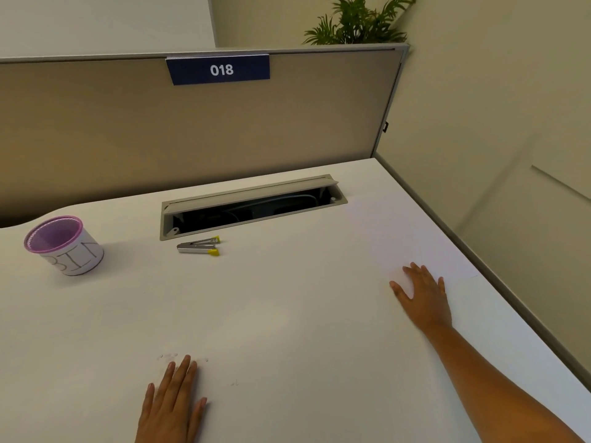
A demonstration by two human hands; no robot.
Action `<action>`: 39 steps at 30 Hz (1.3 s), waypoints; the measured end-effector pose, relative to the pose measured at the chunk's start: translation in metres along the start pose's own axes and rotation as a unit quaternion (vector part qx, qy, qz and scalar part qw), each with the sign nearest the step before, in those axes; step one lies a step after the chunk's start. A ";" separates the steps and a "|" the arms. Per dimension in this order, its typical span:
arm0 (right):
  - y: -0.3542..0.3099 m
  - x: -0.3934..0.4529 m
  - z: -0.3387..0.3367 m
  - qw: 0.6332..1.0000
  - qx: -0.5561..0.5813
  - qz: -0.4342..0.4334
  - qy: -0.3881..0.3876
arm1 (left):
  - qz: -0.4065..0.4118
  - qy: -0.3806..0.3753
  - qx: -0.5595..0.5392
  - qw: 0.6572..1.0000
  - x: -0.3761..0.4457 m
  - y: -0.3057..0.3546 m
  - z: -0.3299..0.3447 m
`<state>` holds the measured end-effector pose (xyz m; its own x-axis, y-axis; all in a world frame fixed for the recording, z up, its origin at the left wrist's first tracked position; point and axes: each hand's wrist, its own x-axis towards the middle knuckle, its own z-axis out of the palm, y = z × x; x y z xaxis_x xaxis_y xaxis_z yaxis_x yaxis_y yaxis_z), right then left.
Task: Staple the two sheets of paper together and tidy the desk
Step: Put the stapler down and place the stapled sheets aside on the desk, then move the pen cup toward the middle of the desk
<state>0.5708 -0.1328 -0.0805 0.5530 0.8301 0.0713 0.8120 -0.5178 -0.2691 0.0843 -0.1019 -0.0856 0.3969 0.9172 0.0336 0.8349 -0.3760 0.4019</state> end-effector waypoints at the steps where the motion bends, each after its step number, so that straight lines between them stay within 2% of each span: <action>1: 0.000 0.000 -0.001 1.000 0.008 -0.003 0.007 | 0.000 0.002 -0.002 1.000 0.000 -0.001 0.001; 10: -0.039 -0.029 0.002 0.996 0.070 -0.058 0.016 | -0.007 0.022 0.020 1.000 -0.012 -0.014 -0.007; 15: -0.105 -0.073 0.015 0.984 0.107 -0.137 -0.027 | -0.029 0.028 0.056 0.998 -0.029 -0.025 -0.014; 20: -0.171 -0.124 0.028 0.969 0.095 -0.211 -0.088 | -0.052 0.029 0.076 0.995 -0.051 -0.041 -0.029; 24: -0.214 -0.167 0.036 0.966 0.088 -0.206 -0.129 | -0.070 0.031 0.062 0.995 -0.072 -0.066 -0.044; 33: -0.263 -0.236 0.051 0.981 -0.022 -0.100 -0.162 | -0.086 0.029 0.038 0.995 -0.108 -0.124 -0.059; 39: -0.317 -0.240 0.064 0.977 -0.023 -0.129 -0.170 | -0.073 0.002 0.042 0.996 -0.115 -0.149 -0.063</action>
<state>0.1689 -0.1548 -0.0735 0.2419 0.9508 -0.1935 0.9279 -0.2850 -0.2402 -0.1100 -0.1428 -0.0921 0.2668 0.9636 -0.0152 0.9128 -0.2476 0.3248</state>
